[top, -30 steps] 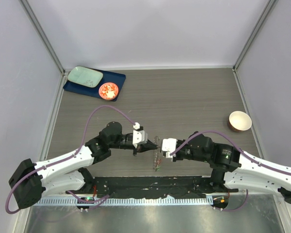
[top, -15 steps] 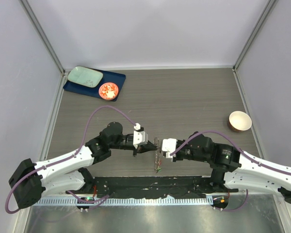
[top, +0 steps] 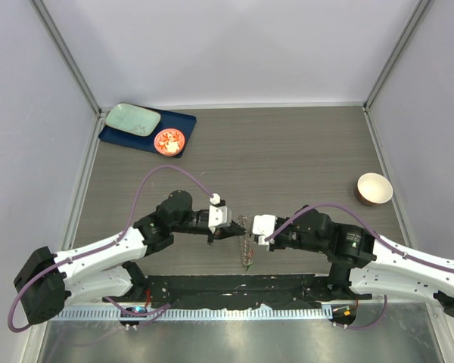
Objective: Put the keys on the keyring
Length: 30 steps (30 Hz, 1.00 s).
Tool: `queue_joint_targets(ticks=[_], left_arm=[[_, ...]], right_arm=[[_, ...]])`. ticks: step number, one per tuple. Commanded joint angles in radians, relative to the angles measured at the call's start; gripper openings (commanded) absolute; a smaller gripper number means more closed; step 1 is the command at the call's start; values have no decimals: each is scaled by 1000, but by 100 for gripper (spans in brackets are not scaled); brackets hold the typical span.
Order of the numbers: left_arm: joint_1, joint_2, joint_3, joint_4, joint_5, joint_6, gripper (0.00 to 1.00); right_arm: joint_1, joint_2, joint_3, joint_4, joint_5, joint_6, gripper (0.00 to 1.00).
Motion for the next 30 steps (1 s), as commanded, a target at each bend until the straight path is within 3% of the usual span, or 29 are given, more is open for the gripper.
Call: queue_joint_targets(ticks=[1, 30], left_arm=[[-13, -13, 54, 24, -6, 31, 0], [-16, -44, 60, -24, -63, 80, 0]], right_arm=[[6, 3, 16, 46, 4, 21, 1], [18, 9, 16, 29, -45, 36, 1]])
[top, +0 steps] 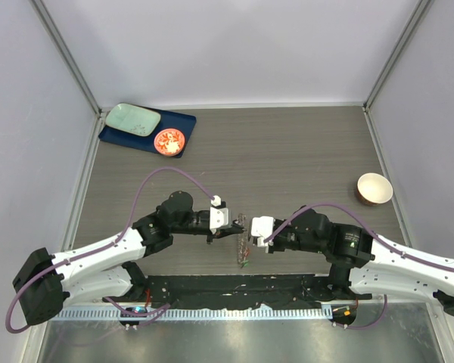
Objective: Put the keys on the keyring
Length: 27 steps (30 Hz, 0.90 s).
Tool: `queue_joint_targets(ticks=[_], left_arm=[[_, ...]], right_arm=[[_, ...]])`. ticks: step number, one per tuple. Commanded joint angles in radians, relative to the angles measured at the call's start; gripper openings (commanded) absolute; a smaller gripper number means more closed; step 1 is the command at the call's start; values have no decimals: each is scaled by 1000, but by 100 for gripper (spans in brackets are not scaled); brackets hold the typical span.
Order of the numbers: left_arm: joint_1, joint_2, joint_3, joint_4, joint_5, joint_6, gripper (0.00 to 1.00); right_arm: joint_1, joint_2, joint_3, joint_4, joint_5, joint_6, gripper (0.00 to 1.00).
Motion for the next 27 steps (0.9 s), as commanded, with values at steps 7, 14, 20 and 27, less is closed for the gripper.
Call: queue_joint_targets(ticks=[7, 14, 20, 27], left_arm=[[-6, -35, 56, 35, 4, 22, 0], [-11, -34, 54, 36, 3, 22, 0], [-12, -30, 53, 44, 9, 18, 0], [-14, -32, 53, 44, 9, 18, 0]], right_arm=[[10, 3, 11, 41, 31, 20, 1], [10, 10, 8, 49, 63, 26, 1], [13, 16, 4, 60, 60, 29, 1], [11, 21, 0, 64, 74, 30, 1]])
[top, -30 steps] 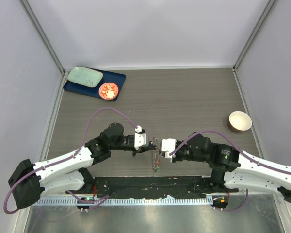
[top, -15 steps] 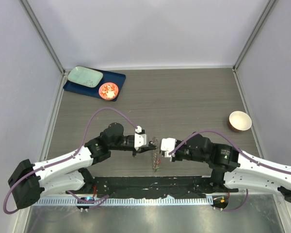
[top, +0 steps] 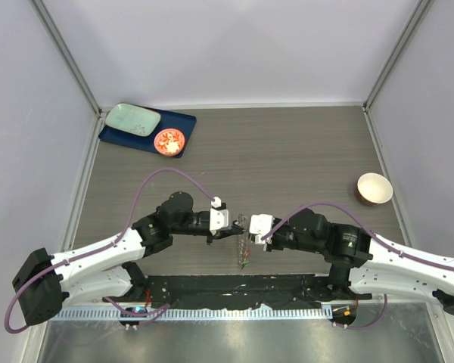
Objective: Put the keys on the keyring
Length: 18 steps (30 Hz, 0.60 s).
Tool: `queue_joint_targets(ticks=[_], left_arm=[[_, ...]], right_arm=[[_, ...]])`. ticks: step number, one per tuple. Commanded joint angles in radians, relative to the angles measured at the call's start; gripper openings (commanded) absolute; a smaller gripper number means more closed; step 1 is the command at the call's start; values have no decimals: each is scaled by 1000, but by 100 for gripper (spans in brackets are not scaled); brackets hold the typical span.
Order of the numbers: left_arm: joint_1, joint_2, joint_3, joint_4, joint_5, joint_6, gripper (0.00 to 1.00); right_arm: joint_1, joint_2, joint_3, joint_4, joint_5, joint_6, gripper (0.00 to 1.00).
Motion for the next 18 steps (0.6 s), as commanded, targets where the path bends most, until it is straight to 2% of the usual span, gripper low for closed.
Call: queue_joint_targets(ticks=[1, 18], left_arm=[[-6, -26, 50, 57, 9, 5, 0], [-7, -31, 48, 57, 9, 5, 0]], right_arm=[[5, 7, 1, 56, 22, 13, 1], [5, 12, 3, 55, 8, 15, 1]])
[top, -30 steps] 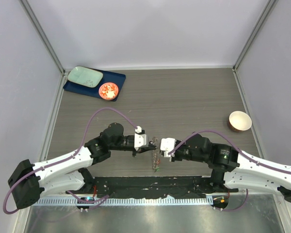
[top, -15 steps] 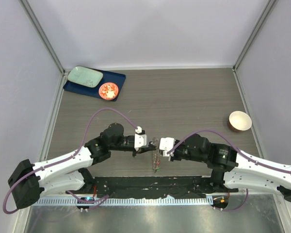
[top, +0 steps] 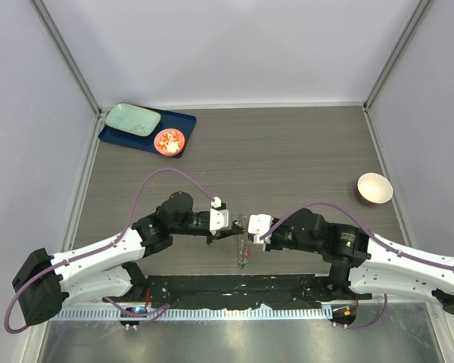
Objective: Put the keys on the keyring
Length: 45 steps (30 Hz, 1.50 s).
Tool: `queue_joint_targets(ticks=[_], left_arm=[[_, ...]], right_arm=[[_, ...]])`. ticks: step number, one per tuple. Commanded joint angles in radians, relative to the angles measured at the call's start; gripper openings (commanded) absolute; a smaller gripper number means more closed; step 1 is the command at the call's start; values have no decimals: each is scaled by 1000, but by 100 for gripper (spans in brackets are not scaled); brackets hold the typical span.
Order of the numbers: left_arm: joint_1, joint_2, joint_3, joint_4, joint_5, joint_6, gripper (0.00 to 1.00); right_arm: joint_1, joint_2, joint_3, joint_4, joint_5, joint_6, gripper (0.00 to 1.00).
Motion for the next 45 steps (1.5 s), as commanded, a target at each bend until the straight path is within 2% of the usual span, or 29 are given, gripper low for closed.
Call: queue_joint_targets(ticks=[1, 27, 28, 36, 45], left_arm=[[-6, -29, 50, 59, 9, 4, 0], [-9, -26, 50, 59, 13, 4, 0], [-9, -23, 50, 60, 13, 6, 0], [-14, -22, 47, 65, 13, 4, 0], [-16, -29, 47, 53, -6, 18, 0]], right_arm=[[5, 2, 6, 47, 1, 13, 1], [7, 12, 13, 48, -6, 16, 1], [7, 15, 17, 50, -46, 16, 1], [5, 18, 18, 53, -65, 21, 1], [5, -4, 13, 36, 12, 25, 1]])
